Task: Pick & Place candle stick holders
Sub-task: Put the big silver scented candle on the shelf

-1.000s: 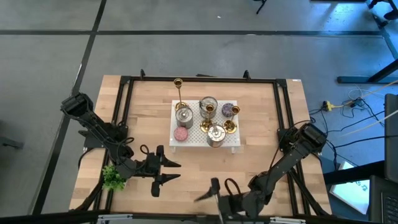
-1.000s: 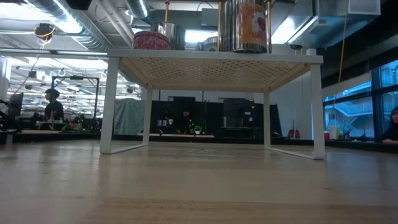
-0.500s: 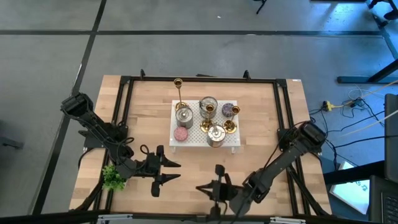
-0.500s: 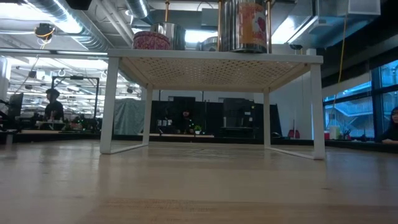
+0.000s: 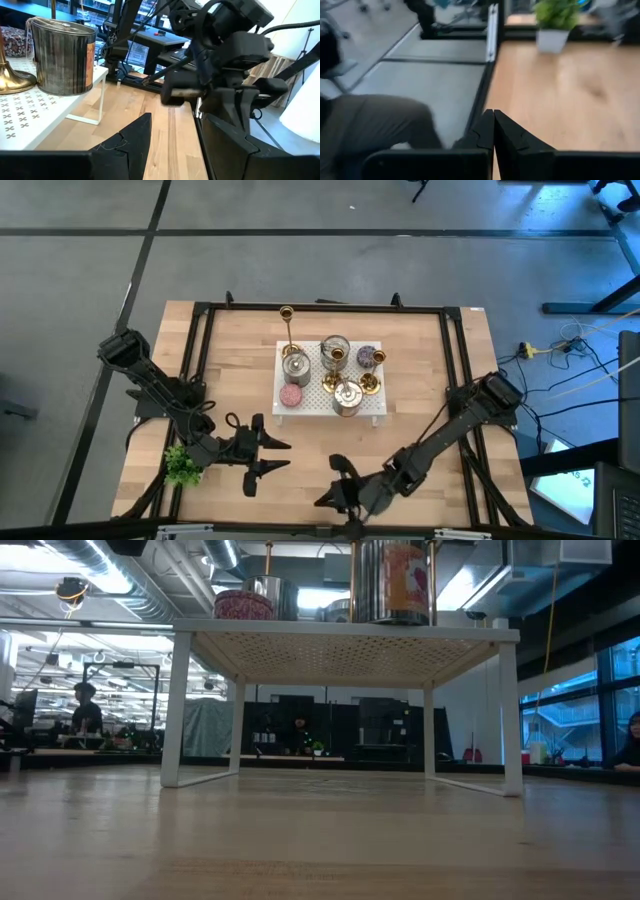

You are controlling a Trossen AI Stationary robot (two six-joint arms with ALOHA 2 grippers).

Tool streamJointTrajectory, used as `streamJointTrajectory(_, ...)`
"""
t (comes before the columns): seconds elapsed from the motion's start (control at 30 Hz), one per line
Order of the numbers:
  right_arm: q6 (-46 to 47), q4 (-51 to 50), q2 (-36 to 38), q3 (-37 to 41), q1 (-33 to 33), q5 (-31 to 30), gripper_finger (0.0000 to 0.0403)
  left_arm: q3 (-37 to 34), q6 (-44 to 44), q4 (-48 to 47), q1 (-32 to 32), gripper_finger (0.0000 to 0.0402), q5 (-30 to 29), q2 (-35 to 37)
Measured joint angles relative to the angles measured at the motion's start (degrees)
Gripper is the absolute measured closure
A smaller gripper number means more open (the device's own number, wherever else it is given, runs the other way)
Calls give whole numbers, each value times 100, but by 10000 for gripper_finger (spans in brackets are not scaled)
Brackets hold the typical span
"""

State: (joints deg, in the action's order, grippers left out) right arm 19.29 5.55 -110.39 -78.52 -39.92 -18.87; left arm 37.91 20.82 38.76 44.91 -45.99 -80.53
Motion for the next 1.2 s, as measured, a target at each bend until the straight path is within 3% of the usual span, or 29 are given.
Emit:
streamJointTrajectory(0.2,116,-349,72,84,-193,-2193,401,0,2,0,11,229,45,0)
streamJointTrajectory(0.33,115,-277,242,508,-129,-1944,401,0,2,0,44,229,68,0)
streamJointTrajectory(0.53,-330,1074,465,1472,-79,-1792,402,0,2,1,44,229,72,0)
streamJointTrajectory(0.73,-597,2355,1166,2673,98,-1757,402,0,0,-1,33,229,48,0)
streamJointTrajectory(0.9,-531,2972,1757,3466,164,-2599,402,-4,-2,-28,33,229,-5,0)
streamJointTrajectory(1.07,-636,2977,1843,3505,78,-3593,403,-4,4,-91,-5,229,-38,0)
streamJointTrajectory(1.2,-647,2890,1812,3419,122,-3674,403,-4,49,-133,-49,229,-46,-4)
